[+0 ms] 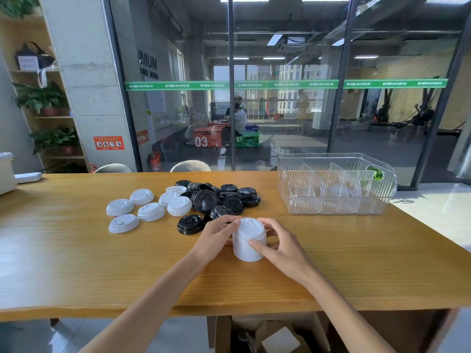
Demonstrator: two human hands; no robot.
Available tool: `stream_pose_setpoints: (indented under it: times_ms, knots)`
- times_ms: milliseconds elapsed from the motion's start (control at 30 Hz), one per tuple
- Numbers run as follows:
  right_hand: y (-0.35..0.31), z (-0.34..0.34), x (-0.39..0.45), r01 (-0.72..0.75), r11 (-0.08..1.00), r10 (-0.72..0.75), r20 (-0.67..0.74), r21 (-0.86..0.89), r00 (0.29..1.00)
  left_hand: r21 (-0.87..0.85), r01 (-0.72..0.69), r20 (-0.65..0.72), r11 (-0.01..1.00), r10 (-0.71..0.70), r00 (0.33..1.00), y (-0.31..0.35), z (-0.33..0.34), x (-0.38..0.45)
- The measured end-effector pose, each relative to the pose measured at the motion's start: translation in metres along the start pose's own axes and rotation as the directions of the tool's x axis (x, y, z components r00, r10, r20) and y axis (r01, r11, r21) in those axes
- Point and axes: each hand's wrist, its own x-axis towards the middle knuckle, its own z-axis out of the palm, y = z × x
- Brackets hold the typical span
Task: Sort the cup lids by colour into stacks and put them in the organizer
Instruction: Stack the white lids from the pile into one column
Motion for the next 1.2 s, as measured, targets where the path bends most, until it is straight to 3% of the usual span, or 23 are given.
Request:
stream_pose_setpoints:
  times_ms: [367, 500, 767, 1200]
  knots:
    - [0.001, 0.003, 0.001, -0.014, 1.0, 0.015, -0.037, 0.014, 0.999, 0.039, -0.075, 0.018, 0.996, 0.074, 0.997, -0.011, 0.004, 0.002]
    - [-0.001, 0.003, 0.0, -0.071, 0.991, 0.074, -0.024, 0.111, 0.997, 0.037, -0.046, -0.011, 0.998, 0.047, 0.999, -0.012, 0.004, 0.005]
    - [0.005, 0.002, 0.005, -0.066, 0.996, 0.067, -0.014, 0.067, 0.998, 0.079, -0.105, -0.093, 0.991, 0.113, 0.989, -0.009, 0.008, 0.0]
    - [-0.004, 0.0, -0.002, -0.006, 0.999, 0.006, 0.012, 0.045, 1.0, 0.053, -0.144, -0.025, 0.988, 0.145, 0.989, -0.017, 0.004, -0.002]
